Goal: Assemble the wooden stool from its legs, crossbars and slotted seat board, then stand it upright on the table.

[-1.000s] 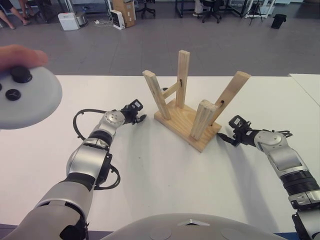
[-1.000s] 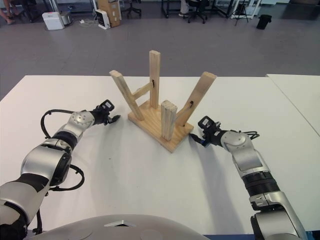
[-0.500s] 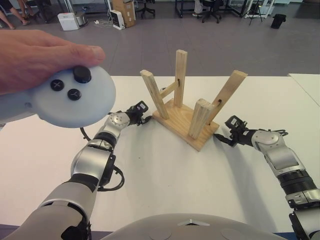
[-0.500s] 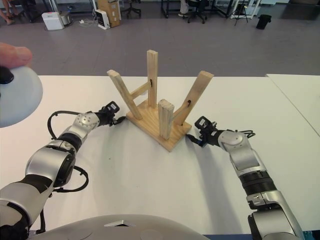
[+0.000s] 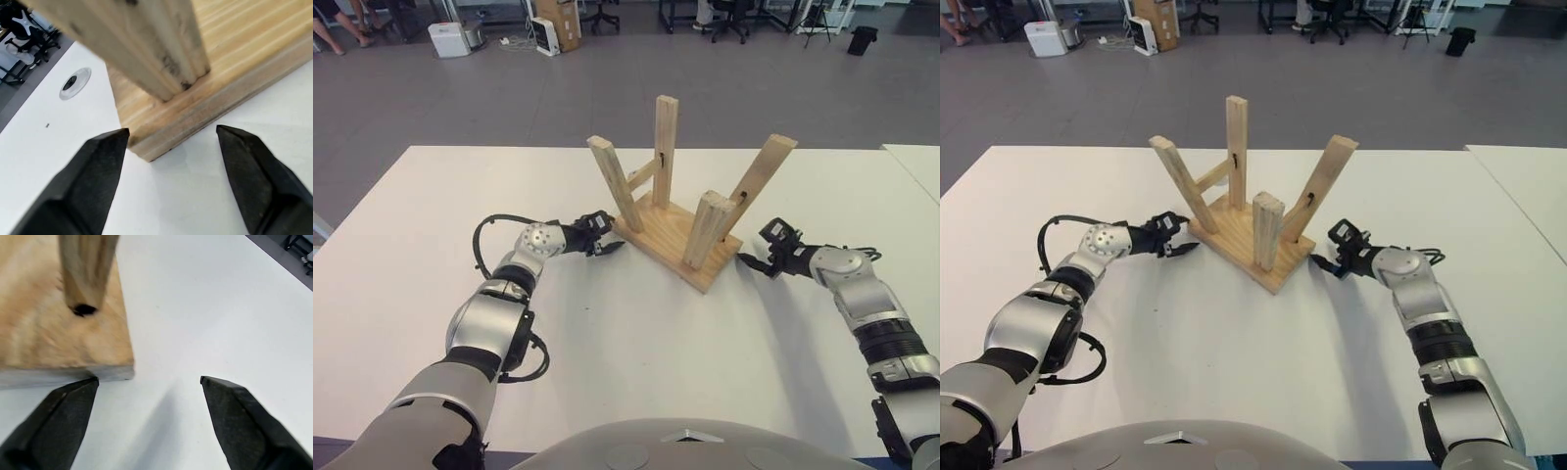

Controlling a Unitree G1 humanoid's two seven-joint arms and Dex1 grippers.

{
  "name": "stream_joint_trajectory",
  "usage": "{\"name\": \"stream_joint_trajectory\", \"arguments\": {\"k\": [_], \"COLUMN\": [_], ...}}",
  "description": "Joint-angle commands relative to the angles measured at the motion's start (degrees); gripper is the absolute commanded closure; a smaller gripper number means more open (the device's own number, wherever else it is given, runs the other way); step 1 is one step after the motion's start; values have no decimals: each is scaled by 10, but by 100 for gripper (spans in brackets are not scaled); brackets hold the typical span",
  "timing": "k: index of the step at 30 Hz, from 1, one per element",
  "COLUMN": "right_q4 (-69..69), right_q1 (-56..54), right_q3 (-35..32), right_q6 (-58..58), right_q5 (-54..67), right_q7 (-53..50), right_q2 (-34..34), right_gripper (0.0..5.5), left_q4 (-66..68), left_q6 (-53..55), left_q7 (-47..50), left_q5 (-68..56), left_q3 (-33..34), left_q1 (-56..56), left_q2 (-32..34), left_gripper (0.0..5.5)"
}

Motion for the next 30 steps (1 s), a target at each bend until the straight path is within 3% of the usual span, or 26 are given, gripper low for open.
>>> {"name": "stream_joint_trajectory", "arguments": {"k": [1,4,11,17,22,26,30], "right_q4": [-61,-48,29,189,252,251,241], "right_q1": [-18,-44,-70,-133,-163,-143,-116], "right_q3": [-84,-127,-80,-70,-54,-49,-51], "right_q6": [71,109,120,18,11,12,10], "right_q5": [99,152,150,116,119,129,126], "right_q7": [50,64,101,105,214,302,327], "right_q2": [-19,-15,30,93,108,118,117], "right_gripper": [161,161,161,161,258,335,385], "left_q4": [-28,-53,-76,-76,-76,-72,-63], "left_q6": [-16,-17,-4,1,-2,-16,-15], "left_q7": [-56,-89,-114,-121,-133,-173,-180], "left_q5": [-47,-79,-105,-97,-93,-82,-80], "left_q3": [31,51,73,62,54,45,45], "left_q1": [11,21,36,32,29,40,38], "left_q2": [28,43,102,115,130,201,229], "left_gripper": [222,222,222,222,219,219,219]}}
